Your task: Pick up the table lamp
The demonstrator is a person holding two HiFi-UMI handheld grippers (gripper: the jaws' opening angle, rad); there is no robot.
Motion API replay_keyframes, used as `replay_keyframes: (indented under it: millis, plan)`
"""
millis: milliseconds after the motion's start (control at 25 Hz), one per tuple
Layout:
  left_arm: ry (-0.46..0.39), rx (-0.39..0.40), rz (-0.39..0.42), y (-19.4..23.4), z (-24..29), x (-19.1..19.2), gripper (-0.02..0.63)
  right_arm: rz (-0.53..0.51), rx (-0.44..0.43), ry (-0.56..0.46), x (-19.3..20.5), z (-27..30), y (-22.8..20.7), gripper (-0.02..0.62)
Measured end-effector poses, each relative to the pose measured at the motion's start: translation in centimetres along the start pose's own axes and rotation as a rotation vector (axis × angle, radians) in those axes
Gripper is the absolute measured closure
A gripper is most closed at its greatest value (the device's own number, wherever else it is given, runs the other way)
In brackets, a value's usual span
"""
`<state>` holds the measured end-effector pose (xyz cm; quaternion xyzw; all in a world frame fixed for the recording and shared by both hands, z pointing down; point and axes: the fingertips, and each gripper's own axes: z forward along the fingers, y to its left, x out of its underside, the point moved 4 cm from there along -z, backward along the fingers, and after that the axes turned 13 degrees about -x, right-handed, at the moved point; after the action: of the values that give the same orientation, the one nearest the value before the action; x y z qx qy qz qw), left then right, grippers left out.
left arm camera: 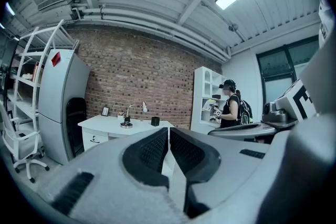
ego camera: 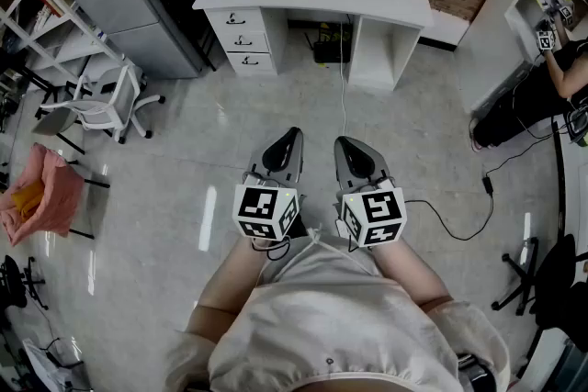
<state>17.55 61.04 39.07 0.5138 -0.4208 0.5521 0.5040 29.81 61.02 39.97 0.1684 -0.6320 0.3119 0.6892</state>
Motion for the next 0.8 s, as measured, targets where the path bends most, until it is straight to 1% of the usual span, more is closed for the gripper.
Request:
replay_keyframes:
  millis: [240,400,560,800]
  plan:
    - [0.018,0.005,-0.017,0.4,0.8,0.4,0.580,-0.011,0.003,0.024,0.3,0.8,-0.4,0.569]
    - [0.040,-0.005,-0.053,1.4,1.4,1.1,0.580,-0.011,0.003,0.044,0.8,1.9,-0.5,0.569]
    - [0.058,-0.019,-0.083,3.2,2.1,1.9,0.580,0.018,0.019,0.035,1.2,3.5,-0.7,0.569]
    - [0.083,-0.025,-0.127,6.7,5.2,2.2,0.580,0.005,0.033,0.080,1.0,7.8,-1.5,0.569]
